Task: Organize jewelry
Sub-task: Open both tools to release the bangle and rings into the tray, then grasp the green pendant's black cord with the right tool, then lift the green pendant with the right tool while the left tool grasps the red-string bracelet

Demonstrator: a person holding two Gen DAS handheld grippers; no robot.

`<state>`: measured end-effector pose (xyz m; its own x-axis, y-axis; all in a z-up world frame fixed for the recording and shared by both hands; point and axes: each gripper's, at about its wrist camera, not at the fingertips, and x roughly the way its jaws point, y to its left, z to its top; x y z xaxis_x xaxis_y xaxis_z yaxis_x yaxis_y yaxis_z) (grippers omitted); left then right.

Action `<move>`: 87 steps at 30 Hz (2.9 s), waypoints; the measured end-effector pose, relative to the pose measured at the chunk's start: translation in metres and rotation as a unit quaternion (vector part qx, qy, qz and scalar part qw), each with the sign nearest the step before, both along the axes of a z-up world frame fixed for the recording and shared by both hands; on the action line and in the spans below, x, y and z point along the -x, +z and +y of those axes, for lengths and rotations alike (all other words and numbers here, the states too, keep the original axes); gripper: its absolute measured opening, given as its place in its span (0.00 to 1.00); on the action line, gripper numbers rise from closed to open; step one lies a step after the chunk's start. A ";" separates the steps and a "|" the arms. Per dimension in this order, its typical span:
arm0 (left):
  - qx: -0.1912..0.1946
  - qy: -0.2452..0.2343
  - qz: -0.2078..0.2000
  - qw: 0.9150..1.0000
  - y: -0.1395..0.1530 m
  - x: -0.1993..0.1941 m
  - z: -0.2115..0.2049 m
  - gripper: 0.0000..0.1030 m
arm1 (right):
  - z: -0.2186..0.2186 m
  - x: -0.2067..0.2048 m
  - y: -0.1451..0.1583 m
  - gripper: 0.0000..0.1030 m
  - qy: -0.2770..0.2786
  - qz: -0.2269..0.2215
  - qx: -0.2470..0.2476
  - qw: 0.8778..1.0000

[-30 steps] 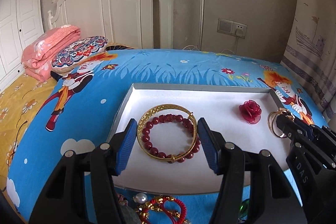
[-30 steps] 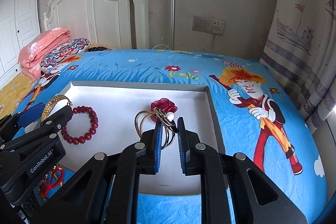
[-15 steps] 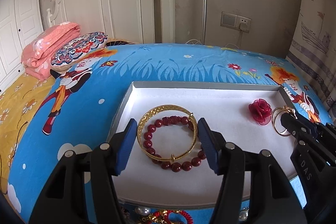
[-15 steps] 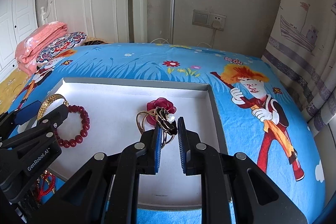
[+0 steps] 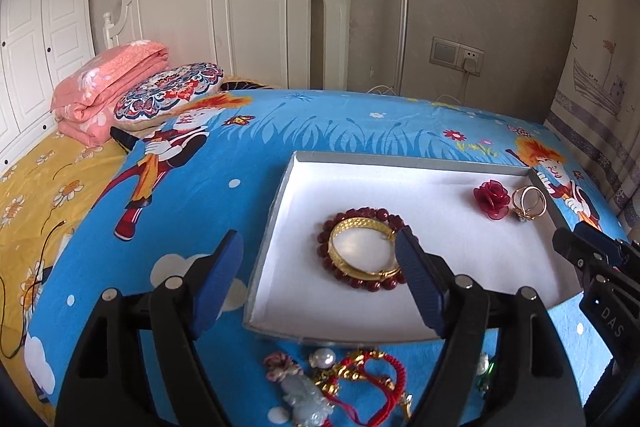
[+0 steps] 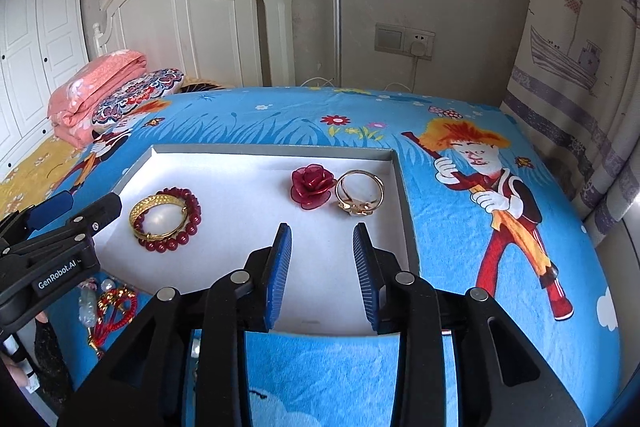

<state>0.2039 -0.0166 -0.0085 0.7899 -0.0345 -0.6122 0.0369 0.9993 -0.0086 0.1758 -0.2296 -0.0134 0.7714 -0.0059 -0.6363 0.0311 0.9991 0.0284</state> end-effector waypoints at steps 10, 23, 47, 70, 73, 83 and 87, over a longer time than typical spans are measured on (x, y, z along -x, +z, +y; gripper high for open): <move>0.012 0.016 -0.007 1.000 -0.012 0.080 0.036 0.83 | 0.016 0.064 -0.022 0.33 0.045 0.017 -0.006 0.999; 0.001 -0.001 0.001 1.000 -0.055 0.127 0.044 0.84 | 0.050 0.093 -0.045 0.33 0.080 0.015 0.021 0.996; -0.021 -0.048 -0.004 0.999 -0.053 0.113 -0.001 0.84 | 0.064 0.095 -0.055 0.12 0.097 -0.005 0.059 0.993; -0.051 -0.065 -0.015 0.996 -0.053 0.103 -0.025 0.57 | 0.048 0.098 -0.054 0.12 0.068 -0.007 0.050 0.996; -0.048 -0.060 -0.011 0.997 -0.054 0.101 -0.021 0.33 | 0.047 0.097 -0.055 0.12 0.067 -0.006 0.048 0.997; 0.028 -0.065 -0.015 0.997 -0.050 0.114 0.016 0.05 | 0.039 0.100 -0.054 0.12 0.057 -0.009 0.038 0.998; 0.028 -0.059 -0.013 0.998 -0.050 0.112 0.018 0.05 | 0.039 0.100 -0.056 0.12 0.058 -0.005 0.036 0.998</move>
<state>0.0922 0.0017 -0.0587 0.7945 -0.1616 -0.5854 0.1546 0.9860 -0.0625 0.0761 -0.1903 -0.0698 0.7760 0.0382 -0.6296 -0.0843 0.9955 -0.0435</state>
